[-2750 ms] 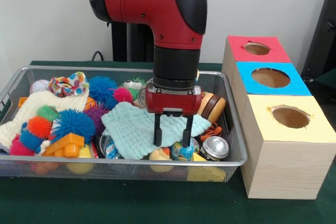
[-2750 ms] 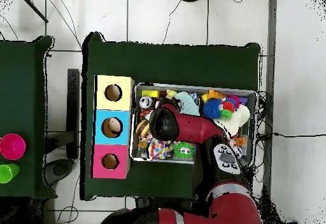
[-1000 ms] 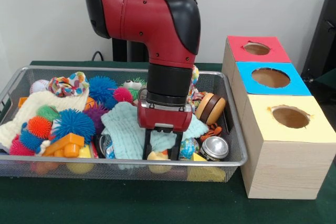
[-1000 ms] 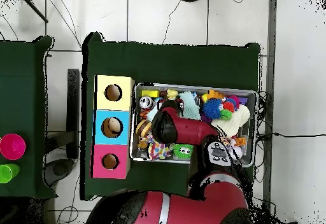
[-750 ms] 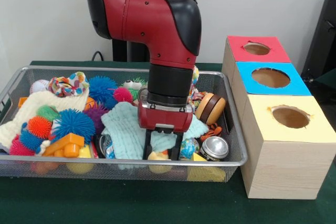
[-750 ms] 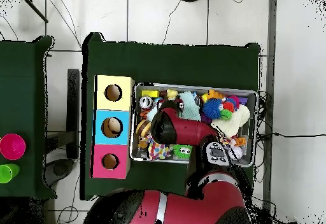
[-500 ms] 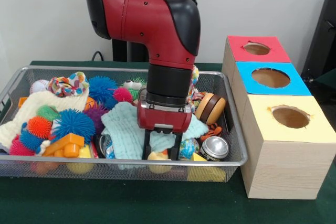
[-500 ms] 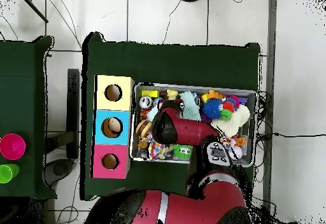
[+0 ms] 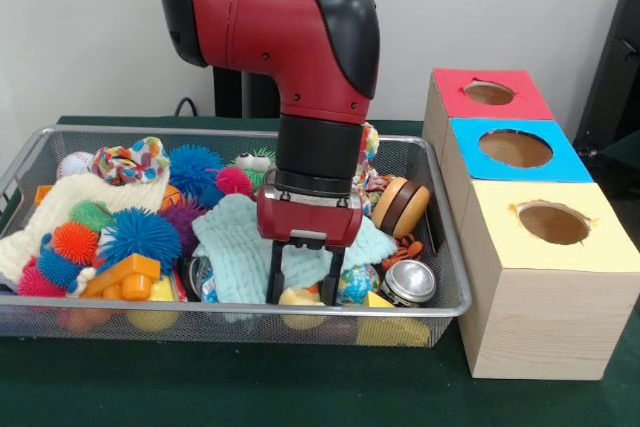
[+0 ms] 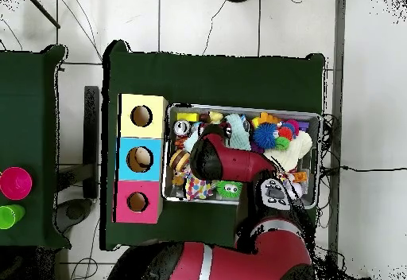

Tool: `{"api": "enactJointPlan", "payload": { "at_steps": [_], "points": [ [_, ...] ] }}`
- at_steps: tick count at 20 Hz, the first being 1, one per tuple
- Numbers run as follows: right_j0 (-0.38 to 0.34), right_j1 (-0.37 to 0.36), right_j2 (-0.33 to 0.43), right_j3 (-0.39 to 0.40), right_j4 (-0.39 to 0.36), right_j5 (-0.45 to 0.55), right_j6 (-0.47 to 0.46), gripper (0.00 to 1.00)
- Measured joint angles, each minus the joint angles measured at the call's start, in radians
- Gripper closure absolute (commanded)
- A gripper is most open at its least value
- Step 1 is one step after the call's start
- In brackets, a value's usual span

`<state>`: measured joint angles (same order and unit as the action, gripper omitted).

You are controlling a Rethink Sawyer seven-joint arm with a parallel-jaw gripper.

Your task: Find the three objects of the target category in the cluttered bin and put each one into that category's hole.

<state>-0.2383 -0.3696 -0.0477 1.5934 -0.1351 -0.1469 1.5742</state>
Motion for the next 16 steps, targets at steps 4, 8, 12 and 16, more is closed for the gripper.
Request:
{"api": "enactJointPlan", "payload": {
  "at_steps": [4,8,12,16],
  "points": [
    [-0.003,-0.003,0.001,0.000,0.000,-0.001,0.000,0.00],
    [-0.005,-0.003,0.001,0.004,0.000,-0.013,0.000,0.00],
    [-0.005,-0.004,0.001,0.017,0.000,-0.036,0.000,1.00],
    [-0.006,-0.005,0.002,0.026,0.000,-0.044,0.000,1.00]
  ]
}}
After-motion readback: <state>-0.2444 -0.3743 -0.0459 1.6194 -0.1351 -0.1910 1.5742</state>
